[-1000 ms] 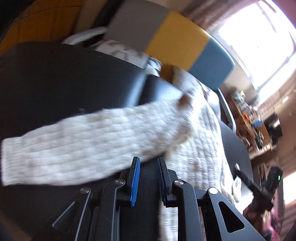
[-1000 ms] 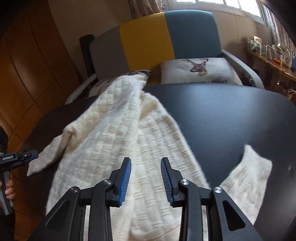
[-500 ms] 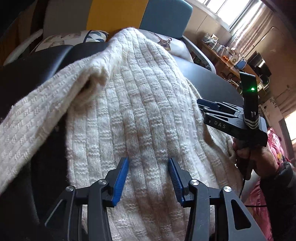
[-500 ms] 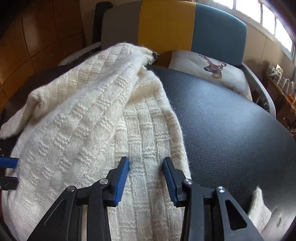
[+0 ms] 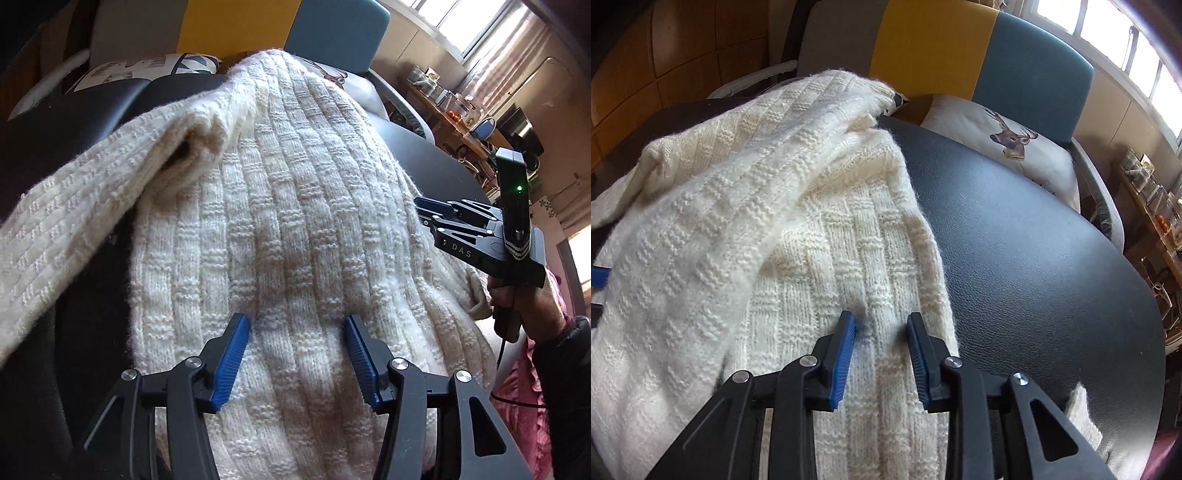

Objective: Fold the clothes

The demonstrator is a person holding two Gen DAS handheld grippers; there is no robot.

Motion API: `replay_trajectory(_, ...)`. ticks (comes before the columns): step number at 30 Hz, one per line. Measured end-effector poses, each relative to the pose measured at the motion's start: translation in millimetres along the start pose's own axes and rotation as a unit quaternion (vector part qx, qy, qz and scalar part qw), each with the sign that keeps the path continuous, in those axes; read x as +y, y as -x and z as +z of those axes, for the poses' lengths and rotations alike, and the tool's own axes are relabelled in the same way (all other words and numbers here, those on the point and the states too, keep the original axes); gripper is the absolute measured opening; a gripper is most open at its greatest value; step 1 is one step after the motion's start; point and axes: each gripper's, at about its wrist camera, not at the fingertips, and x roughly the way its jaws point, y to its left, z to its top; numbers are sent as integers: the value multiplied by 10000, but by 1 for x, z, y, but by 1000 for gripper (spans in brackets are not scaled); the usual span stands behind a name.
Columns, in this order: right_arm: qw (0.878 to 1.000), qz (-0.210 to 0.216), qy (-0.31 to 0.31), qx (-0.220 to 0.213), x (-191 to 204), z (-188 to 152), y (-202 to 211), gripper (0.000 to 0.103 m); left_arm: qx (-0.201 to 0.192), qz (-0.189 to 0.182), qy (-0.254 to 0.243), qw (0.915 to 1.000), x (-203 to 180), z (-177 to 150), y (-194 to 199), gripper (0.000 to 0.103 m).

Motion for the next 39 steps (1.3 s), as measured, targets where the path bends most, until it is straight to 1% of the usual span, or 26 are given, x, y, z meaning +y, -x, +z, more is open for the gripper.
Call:
replay_trajectory(3, 9998, -194, 19, 41, -12, -9, 4, 33, -34, -56, 4, 10000, 4, -3, 9, 56)
replay_trajectory(4, 9997, -211, -69, 52, -19, -12, 5, 35, -51, -86, 13, 9999, 6, -4, 13, 56)
replay_trajectory(8, 9972, -113, -664, 313, -43, -18, 9, 37, -118, -205, 47, 9997, 13, -8, 29, 56)
replay_trajectory(10, 9915, 73, -1199, 497, -58, -19, 14, 37, -152, -265, 64, 9995, 16, -11, 37, 56)
replay_trajectory(11, 9872, 196, -1492, 523, -66, -19, 18, 37, -169, -295, 73, 9994, 18, -12, 41, 55)
replay_trajectory(12, 9835, 354, -1737, 348, -71, -18, 26, 37, -186, -325, 81, 9993, 20, -13, 45, 56)
replay_trajectory(14, 9747, 734, -2101, -194, -78, -13, 46, 37, -224, -389, 102, 9989, 23, -14, 53, 55)
replay_trajectory(15, 9731, 818, -2132, -319, -78, -8, 51, 37, -257, -433, 122, 9987, 27, -13, 57, 55)
replay_trajectory(18, 9825, 607, -1740, -253, -66, 14, 46, 37, -300, -459, 124, 9984, 28, -3, 57, 56)
replay_trajectory(20, 9883, 536, -1423, -85, -59, 24, 32, 37, -200, -433, 64, 9988, 23, 3, 46, 56)
replay_trajectory(21, 9901, 595, -1267, 60, -55, 26, 20, 37, -131, -404, 30, 9991, 21, 5, 40, 56)
replay_trajectory(23, 9938, 544, -896, 383, -38, 30, -2, 37, 14, -347, -39, 9994, 15, 8, 27, 56)
replay_trajectory(25, 9960, 459, -614, 466, -31, 29, -14, 37, 189, -297, -121, 9993, 15, 6, 17, 56)
replay_trajectory(26, 9965, 442, -513, 498, -29, 28, -19, 36, 197, -289, -146, 9993, 16, 5, 17, 55)
replay_trajectory(29, 9963, 517, -473, 507, -37, 26, -21, 36, 221, -265, -223, 9992, 20, 3, 15, 55)
replay_trajectory(32, 9969, 374, -448, 523, -45, 23, -21, 35, 244, -318, -165, 9991, 26, 3, 16, 55)
replay_trajectory(37, 9961, 227, -706, 472, -70, 7, -16, 36, 253, -283, -64, 9993, 33, 4, 21, 55)
replay_trajectory(39, 9956, 239, -803, 420, -76, 4, -14, 36, 269, -268, -40, 9993, 32, 5, 22, 55)
